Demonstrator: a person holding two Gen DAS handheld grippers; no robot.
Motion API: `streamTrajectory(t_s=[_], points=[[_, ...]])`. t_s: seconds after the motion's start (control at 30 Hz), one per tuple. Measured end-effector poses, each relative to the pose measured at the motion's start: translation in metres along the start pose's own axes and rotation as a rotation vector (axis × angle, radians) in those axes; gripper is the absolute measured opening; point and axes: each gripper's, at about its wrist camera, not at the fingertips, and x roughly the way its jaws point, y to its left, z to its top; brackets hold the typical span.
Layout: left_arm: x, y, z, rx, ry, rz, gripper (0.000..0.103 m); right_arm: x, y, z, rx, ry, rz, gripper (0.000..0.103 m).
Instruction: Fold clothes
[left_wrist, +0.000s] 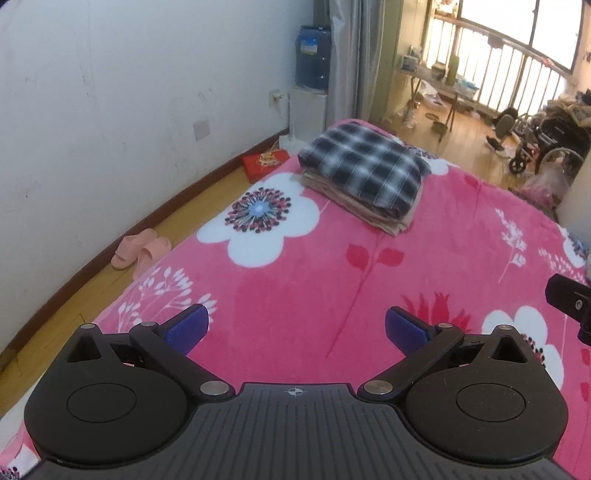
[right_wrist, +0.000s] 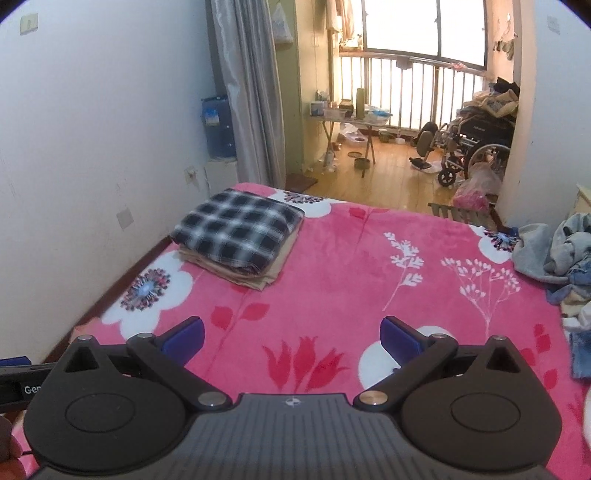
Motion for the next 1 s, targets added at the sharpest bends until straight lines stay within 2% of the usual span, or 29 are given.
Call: streamTrajectory(t_s=[0.3, 0.83, 1.0], points=[[-0.004, 0.001, -0.004, -0.013, 0.006, 0.014, 0.103, -0.003, 0.005, 0.0, -0.053, 0.014, -0.041, 0.103], [-0.012, 0.006, -0.004, -0.041, 0.009, 0.017, 0.103, -0.006, 0.013, 0.002, -0.078, 0.027, -0.045, 0.103], [-0.017, 0.01, -0.003, -0.063, -0.033, 0.046, 0.103, -0.007, 0.021, 0.001, -0.114, 0.03, -0.066, 0.103]])
